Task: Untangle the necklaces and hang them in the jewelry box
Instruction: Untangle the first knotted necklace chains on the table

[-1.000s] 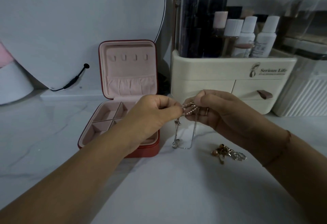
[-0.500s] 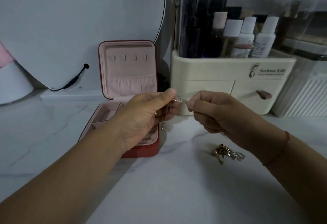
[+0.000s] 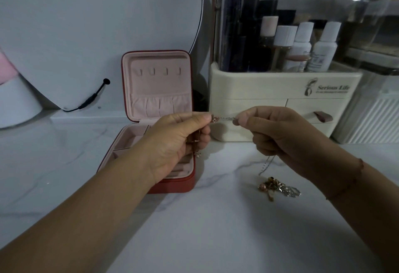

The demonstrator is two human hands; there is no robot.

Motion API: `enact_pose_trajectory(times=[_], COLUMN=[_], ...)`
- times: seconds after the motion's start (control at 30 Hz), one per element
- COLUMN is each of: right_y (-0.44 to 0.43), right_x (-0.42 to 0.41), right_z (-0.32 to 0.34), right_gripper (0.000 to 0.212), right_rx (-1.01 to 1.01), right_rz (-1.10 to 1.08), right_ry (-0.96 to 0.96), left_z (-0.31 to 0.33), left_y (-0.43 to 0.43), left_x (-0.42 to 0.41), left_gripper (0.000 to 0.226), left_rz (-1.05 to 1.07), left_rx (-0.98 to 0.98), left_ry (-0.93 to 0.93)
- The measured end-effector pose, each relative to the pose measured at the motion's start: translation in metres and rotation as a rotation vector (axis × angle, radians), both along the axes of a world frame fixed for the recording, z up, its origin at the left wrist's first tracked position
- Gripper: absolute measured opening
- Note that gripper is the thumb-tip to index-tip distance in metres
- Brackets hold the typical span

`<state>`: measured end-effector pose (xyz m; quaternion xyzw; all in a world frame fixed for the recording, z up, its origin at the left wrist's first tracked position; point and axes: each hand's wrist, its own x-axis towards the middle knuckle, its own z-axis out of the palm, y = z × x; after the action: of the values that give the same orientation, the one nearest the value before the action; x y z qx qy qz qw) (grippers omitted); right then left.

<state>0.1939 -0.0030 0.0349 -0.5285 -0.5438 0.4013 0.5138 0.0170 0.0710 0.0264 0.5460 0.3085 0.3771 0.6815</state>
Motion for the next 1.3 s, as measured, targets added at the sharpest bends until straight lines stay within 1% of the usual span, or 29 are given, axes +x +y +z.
enact_pose_trajectory(times=[0.13, 0.27, 0.4, 0.5, 0.53, 0.63, 0.67, 0.73, 0.87, 0.93, 1.0, 1.07, 1.17, 1.2, 1.3], right_y=[0.0023, 0.0022, 0.0021, 0.0017, 0.0014, 0.0003, 0.0, 0.0003, 0.0003, -0.0005, -0.0012, -0.0016, -0.0012, -0.0012, -0.0002], right_x=[-0.001, -0.003, -0.0022, -0.0023, -0.0027, -0.0048, -0.0057, -0.0056, -0.0061, -0.0064, -0.0065, -0.0071, -0.0086, -0.009, -0.0091], right_z=[-0.0027, -0.0042, -0.0057, -0.0051, -0.005, -0.0045, -0.0041, -0.0051, -0.0051, -0.0035, -0.0024, -0.0018, -0.0021, -0.0022, -0.0039], right_gripper=[0.011, 0.005, 0.014, 0.024, 0.026, 0.013, 0.012, 0.014, 0.025, 0.025, 0.02, 0.008, 0.006, 0.008, 0.027], right_rx=[-0.007, -0.047, -0.106, -0.127, -0.128, -0.107, -0.098, -0.077, -0.032, 0.0, 0.018, 0.021, 0.016, 0.008, -0.021], right_rz=[0.007, 0.103, 0.201, 0.245, 0.239, 0.206, 0.194, 0.164, 0.075, 0.047, 0.03, 0.016, -0.012, -0.022, -0.009], right_ry=[0.062, 0.108, 0.137, 0.065, 0.037, 0.021, 0.022, 0.008, -0.033, -0.05, -0.08, -0.123, -0.154, -0.161, -0.161], left_z=[-0.0009, -0.0015, -0.0018, -0.0013, -0.0013, -0.0023, -0.0026, -0.0028, -0.0039, -0.0055, -0.0071, -0.0078, -0.007, -0.0063, -0.005], left_y=[-0.0003, -0.0017, -0.0038, -0.0054, -0.0057, -0.0055, -0.0055, -0.006, -0.0064, -0.0069, -0.0072, -0.0068, -0.006, -0.0065, -0.0078], left_x=[0.0006, -0.0004, -0.001, -0.0014, -0.0014, -0.0015, -0.0013, -0.0004, 0.002, 0.0038, 0.0058, 0.0073, 0.0079, 0.0079, 0.0074], left_gripper=[0.011, 0.012, 0.013, 0.014, 0.014, 0.019, 0.021, 0.025, 0.025, 0.025, 0.025, 0.027, 0.029, 0.027, 0.019], left_rz=[-0.021, -0.065, -0.116, -0.133, -0.138, -0.141, -0.144, -0.152, -0.137, -0.112, -0.078, -0.044, -0.033, -0.038, -0.058], left_rx=[0.04, 0.075, 0.118, 0.141, 0.15, 0.164, 0.17, 0.173, 0.14, 0.121, 0.109, 0.097, 0.06, 0.044, 0.02], left_ry=[0.033, 0.037, 0.051, 0.056, 0.061, 0.069, 0.071, 0.069, 0.034, -0.002, -0.033, -0.055, -0.094, -0.1, -0.097])
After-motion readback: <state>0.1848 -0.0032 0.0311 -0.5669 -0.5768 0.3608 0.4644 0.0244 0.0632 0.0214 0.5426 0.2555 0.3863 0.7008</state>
